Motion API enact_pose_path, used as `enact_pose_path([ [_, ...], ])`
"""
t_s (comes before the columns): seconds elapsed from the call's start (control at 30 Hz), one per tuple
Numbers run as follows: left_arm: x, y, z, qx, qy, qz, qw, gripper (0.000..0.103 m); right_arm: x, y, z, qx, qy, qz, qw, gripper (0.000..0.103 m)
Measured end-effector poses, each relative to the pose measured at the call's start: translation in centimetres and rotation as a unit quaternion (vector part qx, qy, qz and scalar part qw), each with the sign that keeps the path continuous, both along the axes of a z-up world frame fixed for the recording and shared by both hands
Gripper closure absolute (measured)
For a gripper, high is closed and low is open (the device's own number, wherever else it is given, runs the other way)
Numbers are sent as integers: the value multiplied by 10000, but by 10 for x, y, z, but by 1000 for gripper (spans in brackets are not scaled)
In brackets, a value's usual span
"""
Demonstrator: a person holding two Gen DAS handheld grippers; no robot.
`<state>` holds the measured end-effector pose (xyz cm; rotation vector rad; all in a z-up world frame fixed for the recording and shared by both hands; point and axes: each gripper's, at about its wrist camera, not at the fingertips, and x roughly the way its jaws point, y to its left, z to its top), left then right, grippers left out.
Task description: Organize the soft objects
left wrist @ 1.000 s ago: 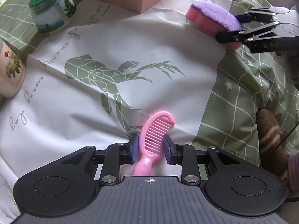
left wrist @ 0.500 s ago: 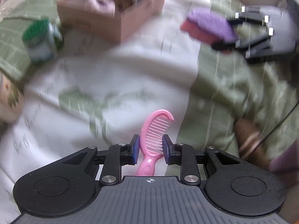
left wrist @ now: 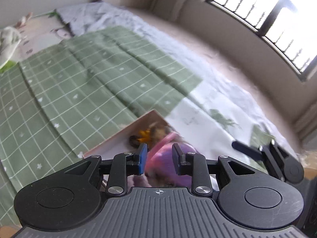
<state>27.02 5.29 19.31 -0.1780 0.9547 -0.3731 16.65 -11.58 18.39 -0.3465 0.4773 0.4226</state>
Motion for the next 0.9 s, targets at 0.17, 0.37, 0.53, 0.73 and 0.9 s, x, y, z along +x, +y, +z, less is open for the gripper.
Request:
enact_pose_path([
  [0.17,-28,14,-22,179,-239,45,9995,73,4,-21,-22,424,481,-305,9975,22],
  [0.37,-137,0,-70,848,-368,-414,9949,73,-49,-70,-61,774,1184,-389,9892,22],
  [0.53,-229,-29,-134,1159,-573,186,9914,73,-91,-92,-113,1029,1926,-785,9727,22],
  [0.73,-257,-50,-178,1142,-761,1314,9818,71,-100,-59,-153,1009,1912,-1080,9704,14],
  [0.9,-263,-63,-187,1450,-1311,1285,9723,71,-102,-47,-164,476,1550,-1270,9786,0],
])
